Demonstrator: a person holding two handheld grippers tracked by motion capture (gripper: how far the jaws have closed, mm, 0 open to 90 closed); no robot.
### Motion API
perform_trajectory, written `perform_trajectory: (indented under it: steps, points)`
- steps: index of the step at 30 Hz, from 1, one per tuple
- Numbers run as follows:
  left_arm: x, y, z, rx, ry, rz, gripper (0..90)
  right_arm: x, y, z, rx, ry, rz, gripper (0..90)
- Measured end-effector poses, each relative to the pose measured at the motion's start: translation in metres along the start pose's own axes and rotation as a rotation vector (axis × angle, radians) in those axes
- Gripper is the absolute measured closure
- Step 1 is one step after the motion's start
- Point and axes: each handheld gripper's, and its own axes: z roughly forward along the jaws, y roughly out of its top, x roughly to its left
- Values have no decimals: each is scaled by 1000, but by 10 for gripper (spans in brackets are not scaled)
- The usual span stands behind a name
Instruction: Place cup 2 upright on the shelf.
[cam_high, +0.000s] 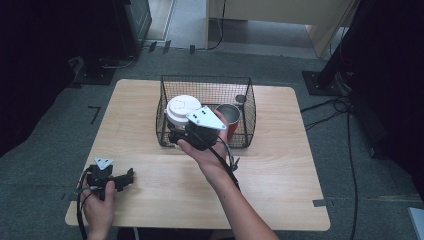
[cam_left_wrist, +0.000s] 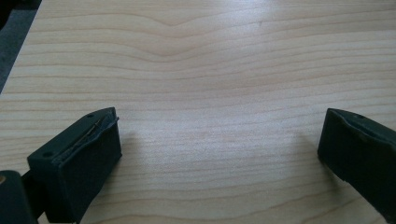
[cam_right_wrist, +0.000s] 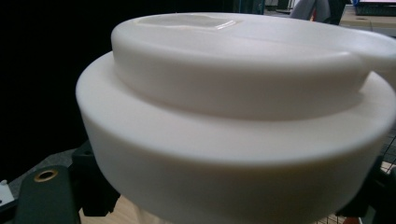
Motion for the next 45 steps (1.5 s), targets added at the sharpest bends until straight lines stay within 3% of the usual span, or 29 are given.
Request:
perform_trajectory:
  steps: [18, 27, 38, 45]
  points:
    - [0, 0, 0, 1, 0, 0, 0, -7, 19, 28, -41, -38, -5, 160]
    - [0, 0, 0, -1, -1, -2, 0, -12, 20, 47, -135, -35, -4, 159]
    - [0, 0, 0, -3, 0, 0, 0, -23, 16, 70, -137, -73, -1, 159]
    - [0, 0, 0, -2, -2, 2, 0, -31, 14, 88, -127, -72, 18, 159]
